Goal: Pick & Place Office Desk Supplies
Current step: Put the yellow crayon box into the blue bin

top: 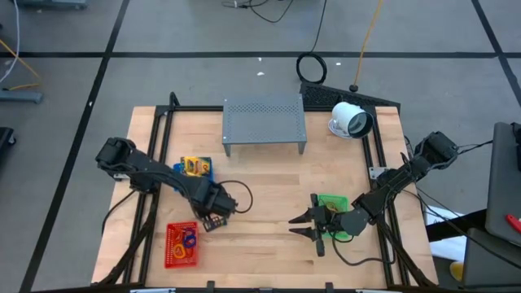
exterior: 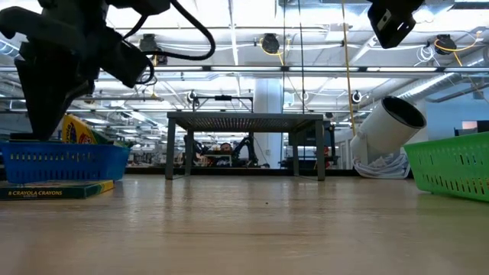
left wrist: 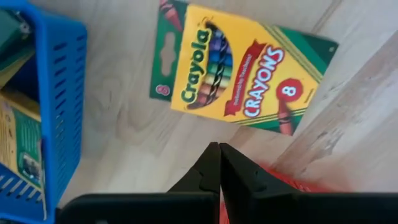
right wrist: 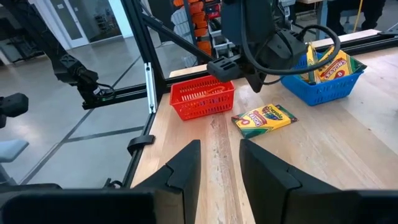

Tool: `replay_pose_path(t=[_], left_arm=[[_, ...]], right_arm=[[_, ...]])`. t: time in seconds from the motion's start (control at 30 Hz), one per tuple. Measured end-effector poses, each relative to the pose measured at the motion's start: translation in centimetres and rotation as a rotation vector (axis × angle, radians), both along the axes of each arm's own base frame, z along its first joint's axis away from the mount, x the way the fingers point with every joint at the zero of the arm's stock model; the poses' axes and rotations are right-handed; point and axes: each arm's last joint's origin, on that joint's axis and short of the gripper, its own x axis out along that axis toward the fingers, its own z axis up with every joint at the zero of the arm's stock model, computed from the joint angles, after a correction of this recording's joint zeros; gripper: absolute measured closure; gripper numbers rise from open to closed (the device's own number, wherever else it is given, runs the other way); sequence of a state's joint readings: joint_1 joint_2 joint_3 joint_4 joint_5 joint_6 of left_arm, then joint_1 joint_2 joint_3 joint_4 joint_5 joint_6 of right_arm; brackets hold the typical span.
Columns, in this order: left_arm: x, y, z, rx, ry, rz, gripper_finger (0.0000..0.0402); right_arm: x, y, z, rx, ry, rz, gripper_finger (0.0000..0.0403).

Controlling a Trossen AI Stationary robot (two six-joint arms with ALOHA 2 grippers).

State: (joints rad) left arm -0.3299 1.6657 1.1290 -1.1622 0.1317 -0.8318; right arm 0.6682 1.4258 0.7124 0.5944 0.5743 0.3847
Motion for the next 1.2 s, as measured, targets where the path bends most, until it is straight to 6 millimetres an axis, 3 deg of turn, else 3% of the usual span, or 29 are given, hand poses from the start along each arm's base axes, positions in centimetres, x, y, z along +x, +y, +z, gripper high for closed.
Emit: replay_pose_path(t=[0.33,0.8,0.97,1.2], left_arm=[[0.2,-0.3,-0.7,0.015,0.021,-0.004,0.0399],[1.1,-0.8,-4.6,0.034,0.154,-0.103,0.0399],[0.4,-0.5,-6.1,0.037,0.209,-0.084,0.0399],[0.6,-0.6,-6.8,0.022,0.145,-0.058,0.0397]], right_arm=[[0.0,0.0,0.0,-0.002,0.000,0.001,0.0303],[-0.2,0.3,0.0,0.013,0.002,0.009,0.0303],[-0.5,0.6,0.0,0.015,0.002,0.024,0.0303],[-0.5,0.7,0.0,0.014,0.002,0.026,0.0303]])
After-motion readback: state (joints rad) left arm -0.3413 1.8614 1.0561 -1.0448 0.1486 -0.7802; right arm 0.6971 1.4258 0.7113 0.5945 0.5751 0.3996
